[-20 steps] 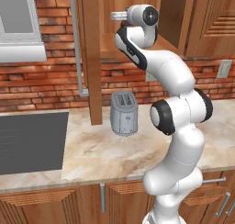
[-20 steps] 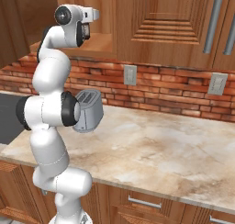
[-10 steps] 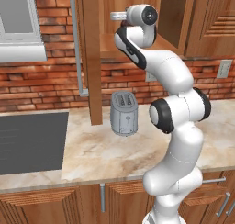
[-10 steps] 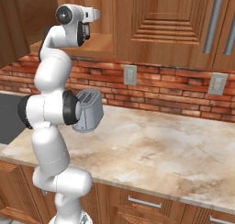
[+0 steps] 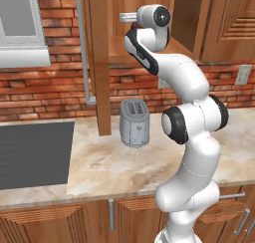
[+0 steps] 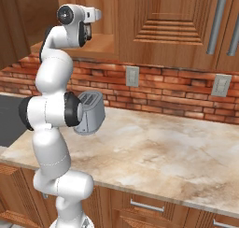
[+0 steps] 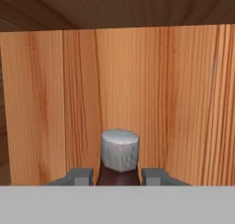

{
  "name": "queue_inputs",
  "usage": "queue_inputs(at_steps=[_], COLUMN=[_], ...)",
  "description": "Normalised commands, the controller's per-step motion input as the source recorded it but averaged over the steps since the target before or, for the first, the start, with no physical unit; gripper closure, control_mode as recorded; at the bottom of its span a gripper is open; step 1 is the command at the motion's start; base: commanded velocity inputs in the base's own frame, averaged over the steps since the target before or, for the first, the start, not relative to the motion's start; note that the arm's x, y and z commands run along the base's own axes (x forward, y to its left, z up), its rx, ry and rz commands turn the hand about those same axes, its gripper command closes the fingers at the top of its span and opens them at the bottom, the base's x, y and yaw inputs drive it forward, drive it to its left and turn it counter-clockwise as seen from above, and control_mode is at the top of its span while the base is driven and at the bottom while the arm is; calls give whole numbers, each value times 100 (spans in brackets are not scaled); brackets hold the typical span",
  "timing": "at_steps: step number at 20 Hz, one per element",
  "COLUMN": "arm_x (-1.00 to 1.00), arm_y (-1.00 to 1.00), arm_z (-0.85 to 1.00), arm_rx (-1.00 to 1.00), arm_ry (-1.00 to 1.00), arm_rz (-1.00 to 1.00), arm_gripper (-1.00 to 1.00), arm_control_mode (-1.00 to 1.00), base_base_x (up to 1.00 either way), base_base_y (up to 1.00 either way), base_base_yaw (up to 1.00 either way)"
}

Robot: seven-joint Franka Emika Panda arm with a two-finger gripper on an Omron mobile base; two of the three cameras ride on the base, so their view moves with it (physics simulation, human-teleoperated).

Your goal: Collect the paprika, ketchup, and shaker from the cabinet and place them next to the stove.

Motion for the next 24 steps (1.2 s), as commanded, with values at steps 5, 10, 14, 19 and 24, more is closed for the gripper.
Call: queue_inputs(at_steps=[5,10,14,19,24], arm_x=[0,-4,-23,-33,-81], arm_y=[0,-1,-7,-7,-16], arm_z=[0,-1,-3,-1,0], arm_rx=[0,0,0,1,3], arm_ry=[0,0,0,-1,-9], arm_rz=[0,0,0,0,0], arm_gripper=[100,100,100,100,100], arm_control_mode=[-100,-100,-100,-100,-100], base_base_x=[0,0,0,0,0], base_base_y=[0,0,0,0,0], base_base_yaw=[0,0,0,0,0])
